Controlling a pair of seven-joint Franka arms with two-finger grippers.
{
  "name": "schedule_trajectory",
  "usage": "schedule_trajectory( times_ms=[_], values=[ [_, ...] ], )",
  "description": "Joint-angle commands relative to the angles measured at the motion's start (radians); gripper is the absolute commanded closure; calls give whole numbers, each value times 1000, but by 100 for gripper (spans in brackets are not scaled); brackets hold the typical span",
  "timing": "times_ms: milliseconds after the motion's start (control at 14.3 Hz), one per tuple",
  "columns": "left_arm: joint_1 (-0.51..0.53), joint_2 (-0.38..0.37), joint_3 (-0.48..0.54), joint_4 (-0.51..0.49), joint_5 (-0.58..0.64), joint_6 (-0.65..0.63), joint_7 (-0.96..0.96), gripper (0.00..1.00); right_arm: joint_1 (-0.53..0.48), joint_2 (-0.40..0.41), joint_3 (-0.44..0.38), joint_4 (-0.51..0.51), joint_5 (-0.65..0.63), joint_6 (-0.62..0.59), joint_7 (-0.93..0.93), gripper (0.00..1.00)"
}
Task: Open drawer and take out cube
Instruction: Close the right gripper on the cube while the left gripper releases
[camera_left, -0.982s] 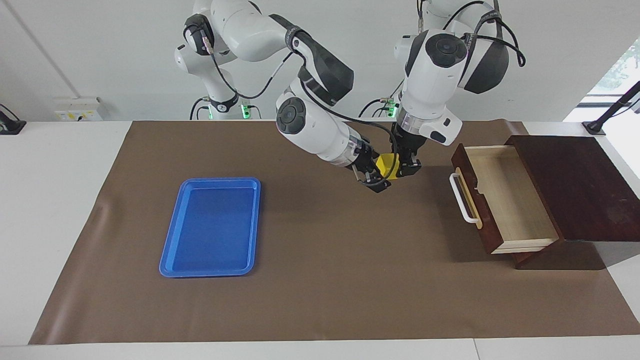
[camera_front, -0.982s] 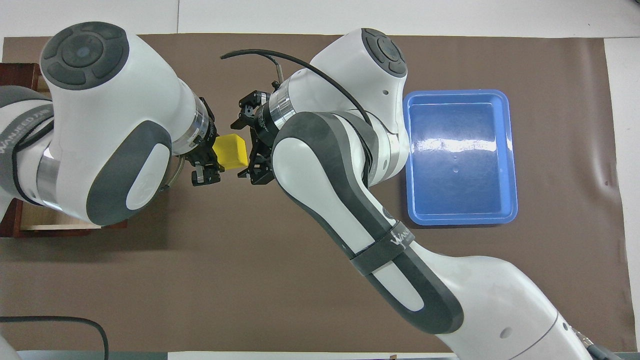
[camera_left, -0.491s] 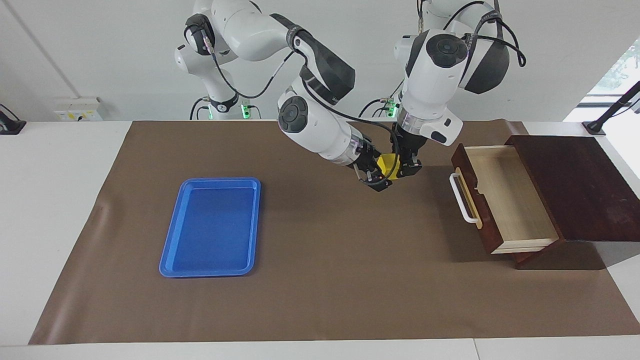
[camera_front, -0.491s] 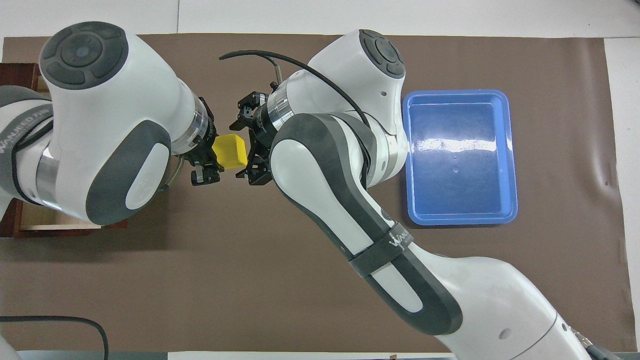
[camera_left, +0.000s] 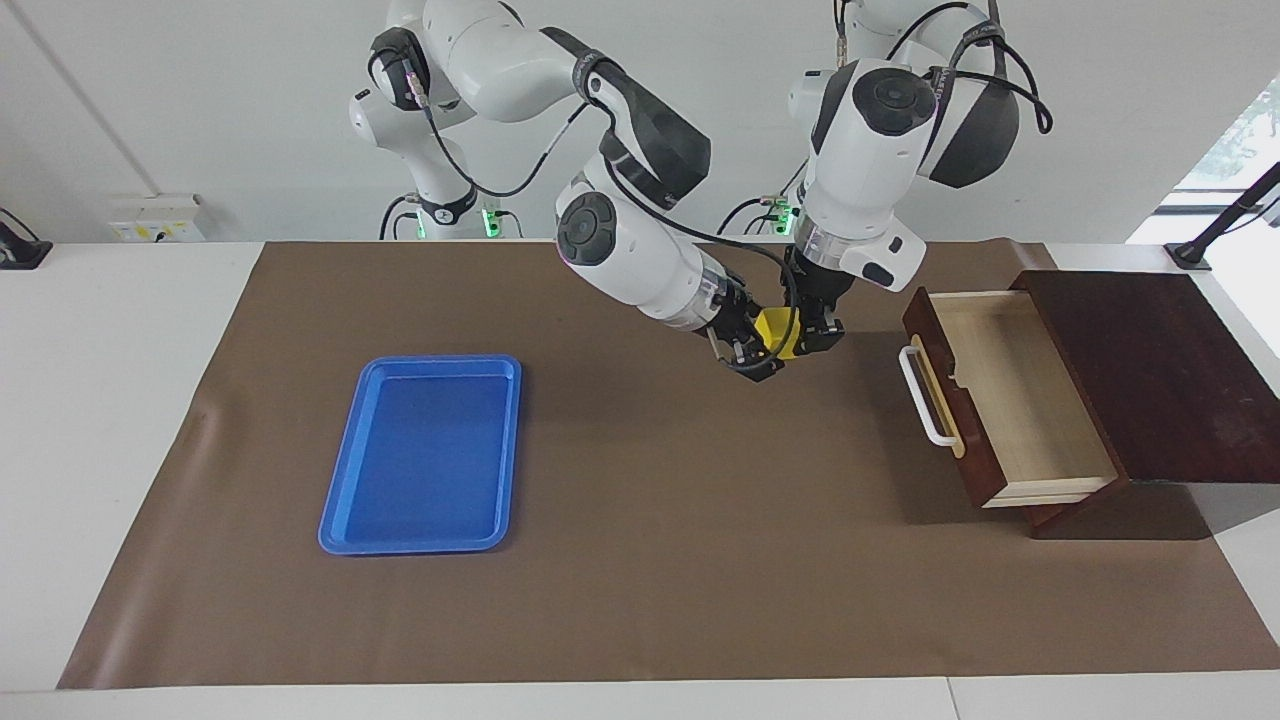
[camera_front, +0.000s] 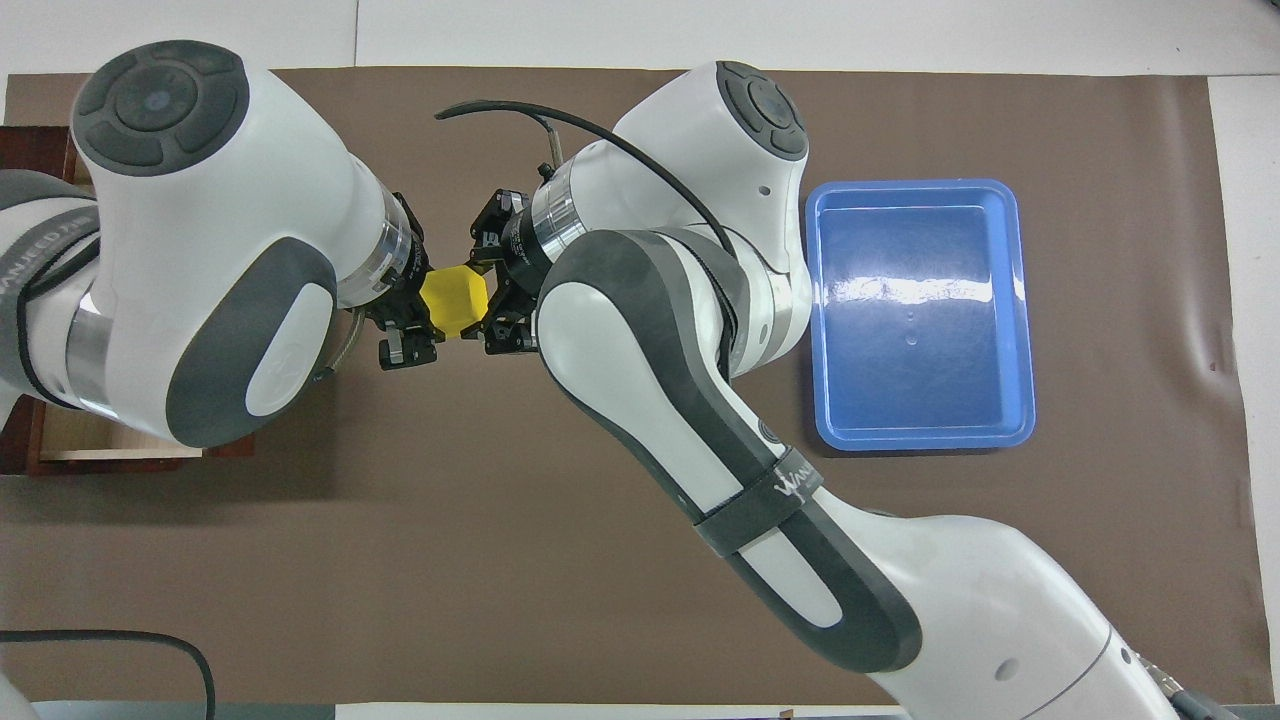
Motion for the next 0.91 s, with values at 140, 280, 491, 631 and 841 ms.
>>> schedule_trajectory(
  times_ms=[140, 280, 491, 631, 841],
  values=[
    [-5, -9, 5, -18, 10, 18, -9, 100, 4, -16, -2, -32, 25, 42, 36, 100],
    [-7, -9, 3, -18, 10, 18, -8, 100, 2, -16, -2, -32, 24, 42, 35, 100],
    [-2, -9, 6, -18, 12, 13, -6, 0, 2, -16, -2, -32, 24, 43, 30, 100],
    [9, -12, 11, -18, 12, 13, 1, 0, 1, -16, -2, -32, 25, 51, 30, 100],
    [76, -14, 11, -33, 12, 19, 38, 0, -2, -16, -2, -33, 24, 65, 24, 100]
  ],
)
